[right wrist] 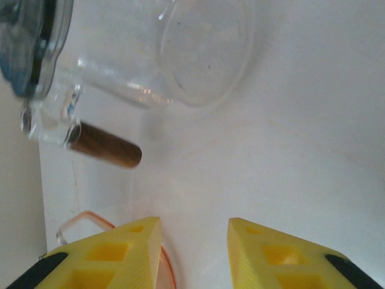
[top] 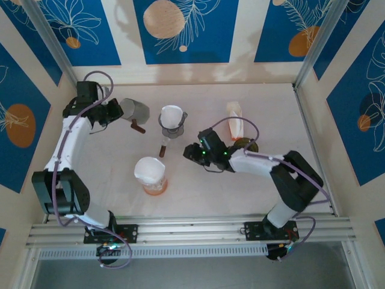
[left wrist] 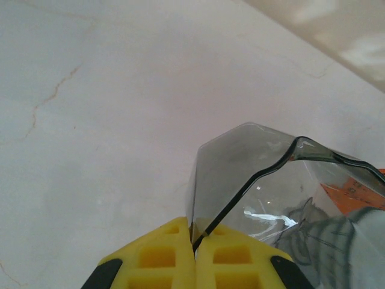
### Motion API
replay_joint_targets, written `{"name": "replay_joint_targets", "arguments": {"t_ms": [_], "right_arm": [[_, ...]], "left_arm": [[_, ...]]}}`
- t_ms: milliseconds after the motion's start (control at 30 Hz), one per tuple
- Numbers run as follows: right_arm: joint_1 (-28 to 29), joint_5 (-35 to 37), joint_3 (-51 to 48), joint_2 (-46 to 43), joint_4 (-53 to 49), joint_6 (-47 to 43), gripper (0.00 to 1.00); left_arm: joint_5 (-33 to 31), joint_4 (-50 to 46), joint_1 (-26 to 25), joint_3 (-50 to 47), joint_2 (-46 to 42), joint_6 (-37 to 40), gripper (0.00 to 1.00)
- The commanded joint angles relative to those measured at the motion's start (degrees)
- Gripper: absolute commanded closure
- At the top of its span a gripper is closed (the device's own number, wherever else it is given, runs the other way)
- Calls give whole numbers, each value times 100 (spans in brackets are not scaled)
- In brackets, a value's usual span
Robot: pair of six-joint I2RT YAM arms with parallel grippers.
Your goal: Place the coffee filter in the dripper
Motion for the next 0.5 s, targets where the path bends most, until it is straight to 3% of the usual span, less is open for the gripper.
{"name": "replay_joint_targets", "arguments": {"t_ms": [0, 233, 467], "right_arm": [[148, 481, -450, -651, -494, 101, 65], [802, 1418, -1086, -2379, -1573, 48, 64], [1040, 2235, -1579, -3957, -2914, 312, 64]], "left_arm": [[240, 31, 42, 264, -416, -134, 100], [540, 107, -273, 110, -1120, -195, 100], [201, -343, -1533, 455, -1531, 172, 100]]}}
